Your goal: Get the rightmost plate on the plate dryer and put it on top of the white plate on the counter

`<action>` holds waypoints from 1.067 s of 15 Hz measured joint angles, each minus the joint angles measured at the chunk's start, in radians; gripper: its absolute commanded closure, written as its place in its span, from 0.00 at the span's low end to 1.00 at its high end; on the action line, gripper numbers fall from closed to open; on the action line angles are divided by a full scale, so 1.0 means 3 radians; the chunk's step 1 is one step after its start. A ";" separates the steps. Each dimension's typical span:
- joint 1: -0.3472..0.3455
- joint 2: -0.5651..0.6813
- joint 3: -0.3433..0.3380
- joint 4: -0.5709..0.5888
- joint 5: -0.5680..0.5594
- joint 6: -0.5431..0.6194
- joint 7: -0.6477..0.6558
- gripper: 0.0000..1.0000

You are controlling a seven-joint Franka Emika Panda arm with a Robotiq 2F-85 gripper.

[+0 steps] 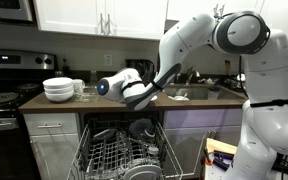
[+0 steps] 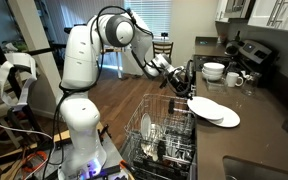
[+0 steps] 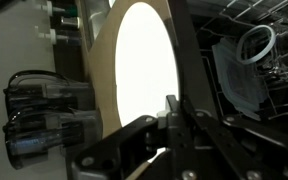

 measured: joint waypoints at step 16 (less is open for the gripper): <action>-0.0061 0.0077 -0.0016 0.0000 -0.0198 0.0140 -0.0021 0.99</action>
